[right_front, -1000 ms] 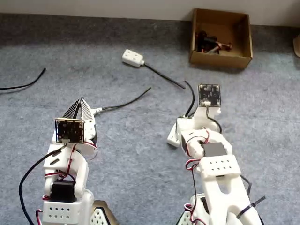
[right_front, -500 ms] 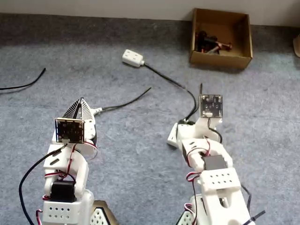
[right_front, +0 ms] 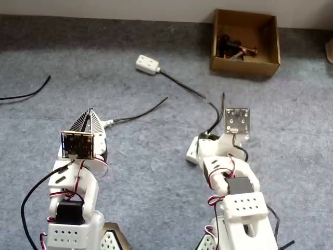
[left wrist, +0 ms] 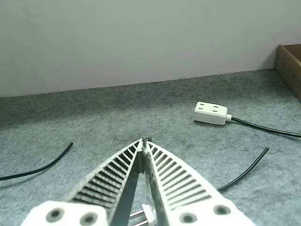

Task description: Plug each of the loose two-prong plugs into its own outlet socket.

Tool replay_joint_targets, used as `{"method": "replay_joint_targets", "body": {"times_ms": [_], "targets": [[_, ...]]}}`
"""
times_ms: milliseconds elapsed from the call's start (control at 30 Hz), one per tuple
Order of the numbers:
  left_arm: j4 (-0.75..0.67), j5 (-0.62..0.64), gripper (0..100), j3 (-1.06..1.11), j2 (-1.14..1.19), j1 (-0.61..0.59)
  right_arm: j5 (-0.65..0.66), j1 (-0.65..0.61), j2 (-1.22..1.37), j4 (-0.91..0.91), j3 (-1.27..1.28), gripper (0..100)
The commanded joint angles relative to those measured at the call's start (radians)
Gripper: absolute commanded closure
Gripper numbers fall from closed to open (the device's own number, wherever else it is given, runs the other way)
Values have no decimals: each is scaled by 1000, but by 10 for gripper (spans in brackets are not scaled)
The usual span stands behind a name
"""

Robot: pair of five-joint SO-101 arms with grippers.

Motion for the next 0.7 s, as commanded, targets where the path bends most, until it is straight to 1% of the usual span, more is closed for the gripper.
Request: {"method": "replay_joint_targets", "body": {"times_ms": [0, 133, 500, 667], "targets": [[-20, 3, 993, -13, -13, -8, -8, 8, -24, -25, 27, 992], [-20, 3, 993, -13, -13, -8, -8, 8, -24, -51, 39, 992], [-20, 3, 993, -13, -13, -8, -12, 7, -24, -48, 45, 992], [-20, 3, 993, -13, -13, -8, -12, 7, -24, -47, 85, 992]]}}
